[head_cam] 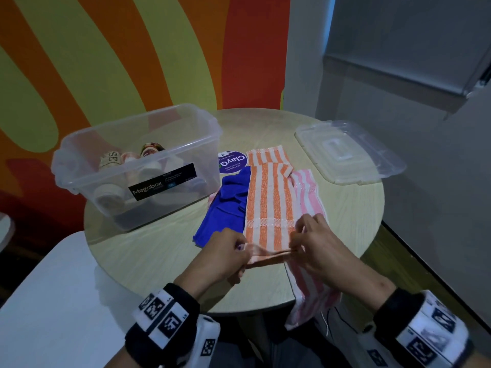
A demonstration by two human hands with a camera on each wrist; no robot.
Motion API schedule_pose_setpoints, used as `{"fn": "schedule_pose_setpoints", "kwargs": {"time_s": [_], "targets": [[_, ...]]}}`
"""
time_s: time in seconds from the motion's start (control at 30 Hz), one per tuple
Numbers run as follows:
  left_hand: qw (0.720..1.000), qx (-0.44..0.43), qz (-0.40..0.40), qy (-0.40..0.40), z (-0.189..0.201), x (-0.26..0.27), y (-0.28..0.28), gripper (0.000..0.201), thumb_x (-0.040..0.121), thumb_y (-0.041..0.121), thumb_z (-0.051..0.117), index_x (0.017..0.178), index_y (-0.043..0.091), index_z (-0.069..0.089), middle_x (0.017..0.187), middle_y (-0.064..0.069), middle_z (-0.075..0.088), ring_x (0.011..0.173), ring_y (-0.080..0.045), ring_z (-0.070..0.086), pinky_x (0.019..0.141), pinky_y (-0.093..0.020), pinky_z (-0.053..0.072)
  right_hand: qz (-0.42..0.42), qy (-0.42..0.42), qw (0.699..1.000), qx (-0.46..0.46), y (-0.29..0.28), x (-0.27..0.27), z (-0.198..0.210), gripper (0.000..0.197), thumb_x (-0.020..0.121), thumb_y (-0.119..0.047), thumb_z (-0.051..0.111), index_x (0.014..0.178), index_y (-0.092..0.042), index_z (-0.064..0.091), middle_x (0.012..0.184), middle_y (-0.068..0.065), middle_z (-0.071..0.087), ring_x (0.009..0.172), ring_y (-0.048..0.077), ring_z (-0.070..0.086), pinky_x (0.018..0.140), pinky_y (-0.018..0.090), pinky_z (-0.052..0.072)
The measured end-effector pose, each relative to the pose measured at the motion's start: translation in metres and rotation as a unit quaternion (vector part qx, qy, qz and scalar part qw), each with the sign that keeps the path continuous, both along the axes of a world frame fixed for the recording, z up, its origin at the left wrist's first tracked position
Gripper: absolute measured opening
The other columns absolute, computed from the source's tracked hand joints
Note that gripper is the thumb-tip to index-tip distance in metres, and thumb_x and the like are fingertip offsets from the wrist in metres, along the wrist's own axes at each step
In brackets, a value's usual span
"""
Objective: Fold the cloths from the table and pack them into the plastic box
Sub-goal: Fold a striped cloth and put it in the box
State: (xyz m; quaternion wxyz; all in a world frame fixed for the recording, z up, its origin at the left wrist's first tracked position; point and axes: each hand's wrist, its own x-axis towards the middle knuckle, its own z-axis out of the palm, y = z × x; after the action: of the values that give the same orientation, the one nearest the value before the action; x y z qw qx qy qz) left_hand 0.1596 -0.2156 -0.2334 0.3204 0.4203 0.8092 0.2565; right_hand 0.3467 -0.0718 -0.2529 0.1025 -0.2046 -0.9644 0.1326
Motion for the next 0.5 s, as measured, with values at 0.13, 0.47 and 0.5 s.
{"fn": "schedule_pose_setpoints", "kwargs": {"time_s": [0.13, 0.47, 0.5], "targets": [[0.983, -0.041, -0.064, 0.166, 0.000, 0.000, 0.003, 0.017, 0.096, 0.037, 0.067, 0.111, 0.027, 0.068, 0.105, 0.009, 0.062, 0.098, -0.011, 0.061, 0.083, -0.031, 0.055, 0.093, -0.008, 0.995, 0.024, -0.008, -0.008, -0.010, 0.023, 0.087, -0.022, 0.076, 0.109, -0.023, 0.069, 0.112, -0.006, 0.056, 0.102, 0.014, 0.049, 0.083, 0.027, 0.045], [0.941, 0.054, -0.228, 0.245, -0.012, 0.024, 0.010, 0.011, 0.099, 0.033, 0.053, 0.107, 0.027, 0.057, 0.111, 0.009, 0.055, 0.103, -0.012, 0.050, 0.086, -0.029, 0.047, 0.051, -0.049, 0.985, -0.158, 0.009, -0.011, -0.005, 0.015, 0.099, -0.013, 0.059, 0.089, -0.009, 0.069, 0.086, 0.000, 0.065, 0.076, 0.013, 0.056, 0.066, 0.021, 0.041], [0.943, 0.061, -0.221, 0.241, -0.014, 0.021, 0.010, 0.010, 0.100, 0.027, 0.050, 0.107, 0.028, 0.058, 0.112, 0.010, 0.056, 0.103, -0.010, 0.051, 0.089, -0.028, 0.049, 0.040, -0.045, 0.984, -0.168, 0.011, -0.010, -0.004, 0.016, 0.100, -0.014, 0.057, 0.088, -0.010, 0.067, 0.085, -0.001, 0.064, 0.076, 0.014, 0.057, 0.066, 0.024, 0.042]]}}
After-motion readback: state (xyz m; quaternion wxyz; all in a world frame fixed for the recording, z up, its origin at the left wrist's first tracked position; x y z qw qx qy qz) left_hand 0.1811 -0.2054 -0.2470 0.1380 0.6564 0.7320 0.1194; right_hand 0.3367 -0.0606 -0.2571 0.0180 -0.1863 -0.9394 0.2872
